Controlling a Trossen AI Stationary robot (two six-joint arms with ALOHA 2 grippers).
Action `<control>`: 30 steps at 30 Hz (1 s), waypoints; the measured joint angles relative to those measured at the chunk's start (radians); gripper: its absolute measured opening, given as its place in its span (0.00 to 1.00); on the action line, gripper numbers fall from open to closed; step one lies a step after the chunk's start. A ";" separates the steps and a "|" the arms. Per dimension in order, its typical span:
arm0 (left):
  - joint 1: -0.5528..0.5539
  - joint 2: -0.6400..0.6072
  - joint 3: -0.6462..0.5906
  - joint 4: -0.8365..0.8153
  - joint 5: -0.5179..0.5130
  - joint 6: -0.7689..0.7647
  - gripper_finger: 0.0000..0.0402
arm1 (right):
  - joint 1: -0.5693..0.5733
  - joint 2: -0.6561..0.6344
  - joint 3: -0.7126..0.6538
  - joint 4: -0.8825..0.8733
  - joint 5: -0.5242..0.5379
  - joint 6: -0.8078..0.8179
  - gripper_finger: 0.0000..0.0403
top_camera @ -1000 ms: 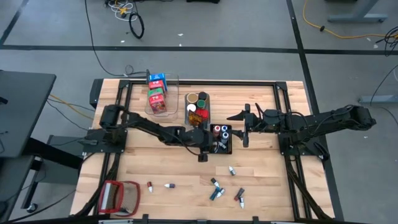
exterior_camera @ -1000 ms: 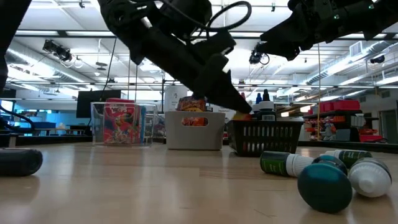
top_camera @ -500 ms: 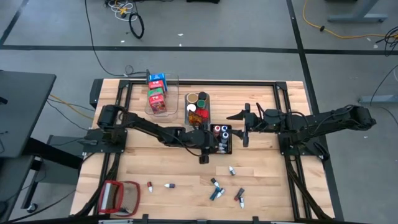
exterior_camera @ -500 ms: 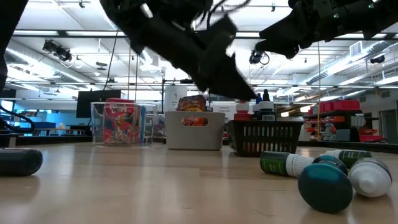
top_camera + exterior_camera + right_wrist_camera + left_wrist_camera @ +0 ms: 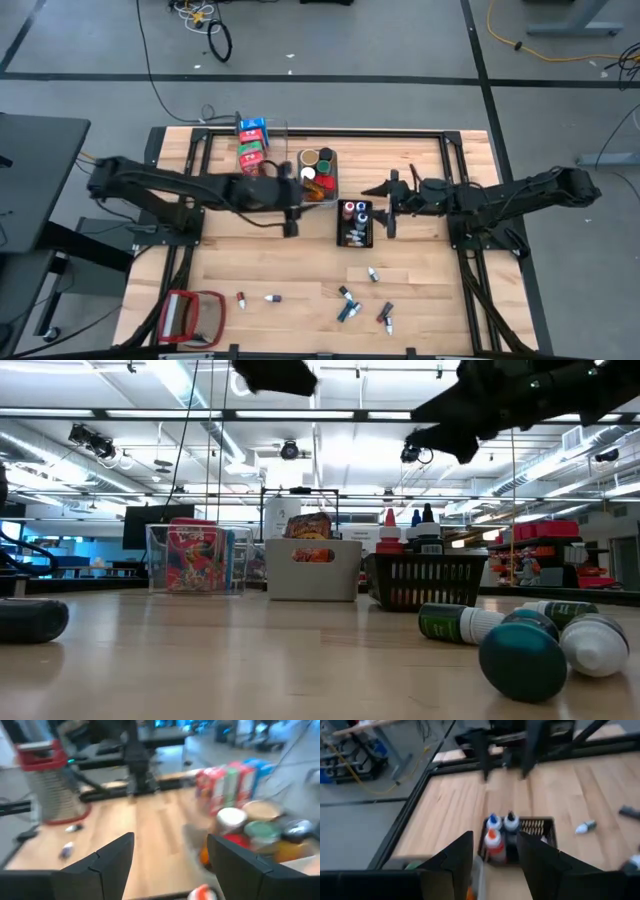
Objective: Pick & Place Kitchen Items
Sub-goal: Put the dark green food coloring bottle into the black bin
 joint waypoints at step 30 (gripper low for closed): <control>0.115 -0.182 -0.443 0.367 0.164 0.093 0.40 | 0.460 0.569 0.628 -0.699 -0.168 1.022 0.59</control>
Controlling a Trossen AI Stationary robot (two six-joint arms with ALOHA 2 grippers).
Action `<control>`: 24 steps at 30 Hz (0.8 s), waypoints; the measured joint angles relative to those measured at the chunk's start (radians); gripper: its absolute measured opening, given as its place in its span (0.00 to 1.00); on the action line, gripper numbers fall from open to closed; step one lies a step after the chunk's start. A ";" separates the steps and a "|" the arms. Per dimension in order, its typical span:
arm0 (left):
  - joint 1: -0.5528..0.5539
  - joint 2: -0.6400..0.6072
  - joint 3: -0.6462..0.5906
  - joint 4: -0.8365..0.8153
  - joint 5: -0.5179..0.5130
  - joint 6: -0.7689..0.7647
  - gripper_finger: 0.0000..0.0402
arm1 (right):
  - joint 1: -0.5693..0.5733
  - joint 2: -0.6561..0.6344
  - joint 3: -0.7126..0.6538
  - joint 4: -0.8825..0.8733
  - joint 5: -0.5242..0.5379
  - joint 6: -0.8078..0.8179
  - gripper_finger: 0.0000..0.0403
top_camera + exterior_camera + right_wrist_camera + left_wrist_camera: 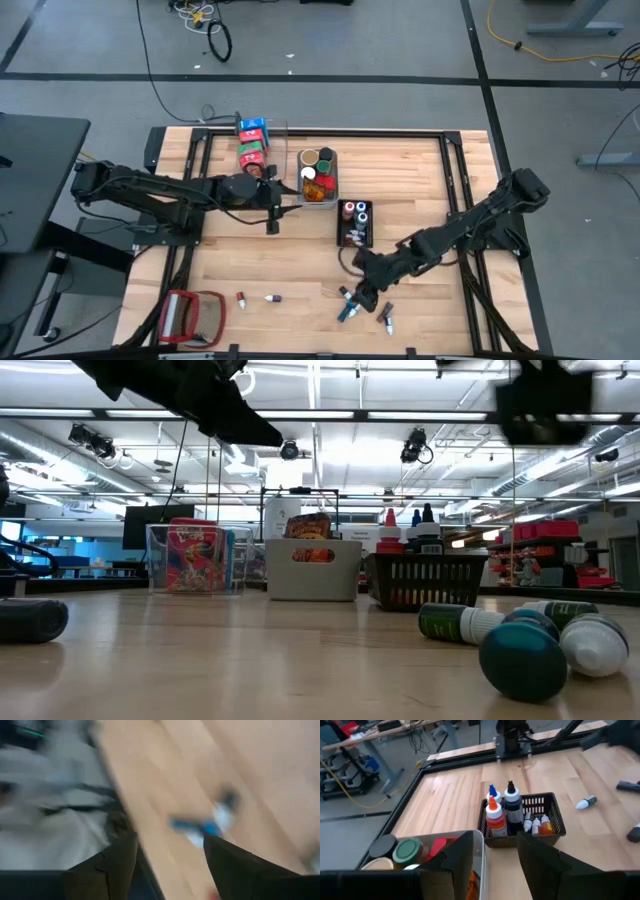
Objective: Pick & Place Kitchen Items
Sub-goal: Put the dark green food coloring bottle into the black bin
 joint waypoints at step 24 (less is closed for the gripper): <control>0.000 0.001 0.000 0.020 0.035 0.043 0.40 | -0.004 0.159 -0.012 -0.395 0.150 0.153 0.59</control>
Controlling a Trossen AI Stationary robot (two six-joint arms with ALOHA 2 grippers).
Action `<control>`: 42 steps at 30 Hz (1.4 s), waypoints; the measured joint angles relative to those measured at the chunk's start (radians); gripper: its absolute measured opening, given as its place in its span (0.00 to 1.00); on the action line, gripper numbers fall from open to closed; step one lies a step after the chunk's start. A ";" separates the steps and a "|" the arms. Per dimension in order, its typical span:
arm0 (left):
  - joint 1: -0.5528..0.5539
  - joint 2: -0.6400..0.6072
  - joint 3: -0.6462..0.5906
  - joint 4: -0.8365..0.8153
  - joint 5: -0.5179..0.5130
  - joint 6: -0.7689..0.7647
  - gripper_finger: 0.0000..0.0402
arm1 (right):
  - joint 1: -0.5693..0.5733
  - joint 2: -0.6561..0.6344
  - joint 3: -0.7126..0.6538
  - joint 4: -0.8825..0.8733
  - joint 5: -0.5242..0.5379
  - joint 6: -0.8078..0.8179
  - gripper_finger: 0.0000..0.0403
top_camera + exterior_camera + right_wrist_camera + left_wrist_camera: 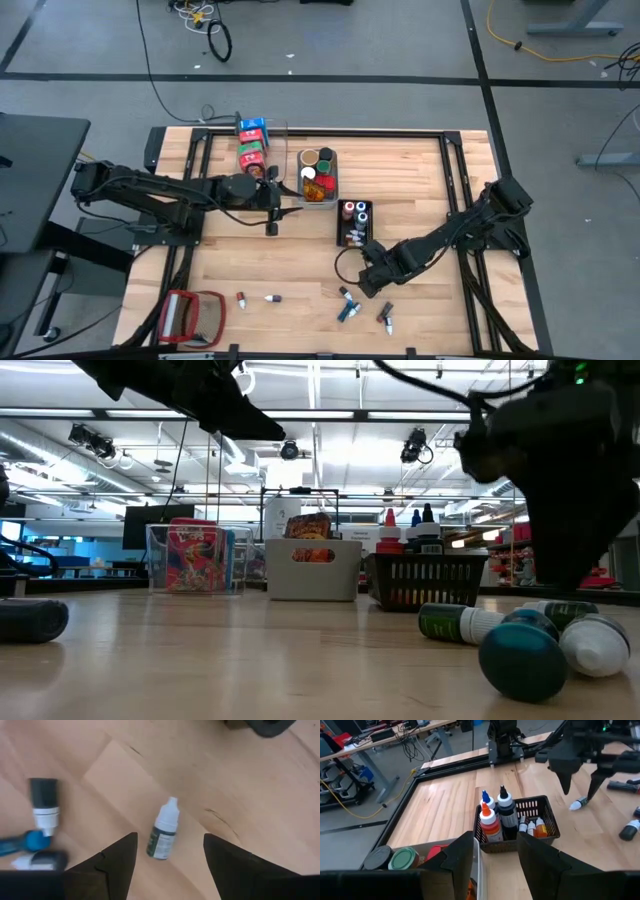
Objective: Pick & Place Kitchen Items
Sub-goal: Put the dark green food coloring bottle into the black bin
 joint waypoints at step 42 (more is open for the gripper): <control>0.000 0.000 0.000 -0.008 -0.004 0.002 0.40 | -0.001 -0.021 -0.002 0.185 0.343 -0.107 0.20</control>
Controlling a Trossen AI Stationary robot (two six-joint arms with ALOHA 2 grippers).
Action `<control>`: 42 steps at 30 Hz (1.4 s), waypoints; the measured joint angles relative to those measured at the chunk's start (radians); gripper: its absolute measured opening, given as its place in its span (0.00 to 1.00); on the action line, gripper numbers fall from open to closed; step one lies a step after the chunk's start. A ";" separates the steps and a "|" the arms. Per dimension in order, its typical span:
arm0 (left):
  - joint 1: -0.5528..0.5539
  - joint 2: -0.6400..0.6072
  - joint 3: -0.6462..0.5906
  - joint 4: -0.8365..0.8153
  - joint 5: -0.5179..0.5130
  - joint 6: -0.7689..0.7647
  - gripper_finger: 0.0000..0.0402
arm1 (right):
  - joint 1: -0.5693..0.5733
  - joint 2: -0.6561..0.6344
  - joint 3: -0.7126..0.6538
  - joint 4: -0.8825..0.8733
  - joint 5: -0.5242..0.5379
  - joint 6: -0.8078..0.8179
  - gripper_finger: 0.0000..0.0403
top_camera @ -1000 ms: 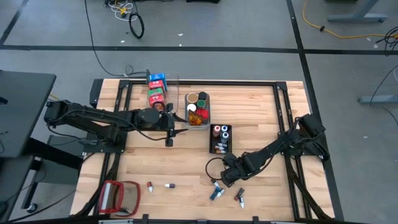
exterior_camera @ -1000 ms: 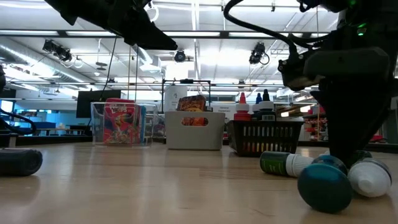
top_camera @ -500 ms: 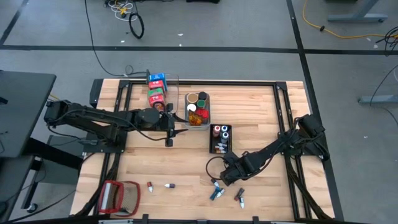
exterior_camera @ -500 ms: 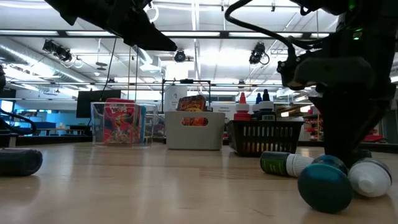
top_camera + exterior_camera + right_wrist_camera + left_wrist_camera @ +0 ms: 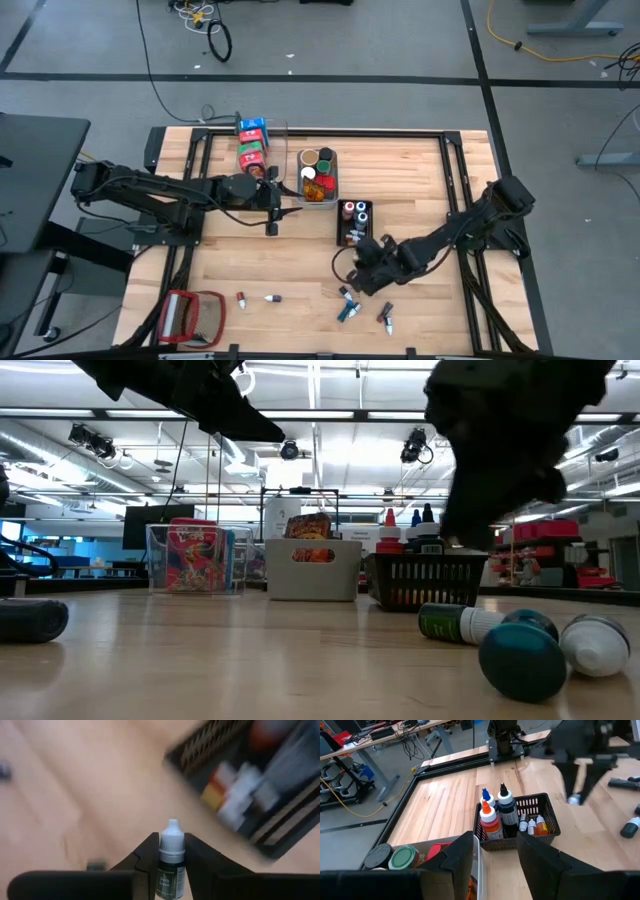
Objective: Pick & Place Kitchen Items
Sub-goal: Put the dark green food coloring bottle into the black bin, then put the green food coloring bottle into the black bin
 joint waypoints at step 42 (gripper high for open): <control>0.000 0.000 0.000 -0.026 -0.007 -0.002 0.40 | -0.092 -0.026 0.001 0.301 -0.049 -0.412 0.47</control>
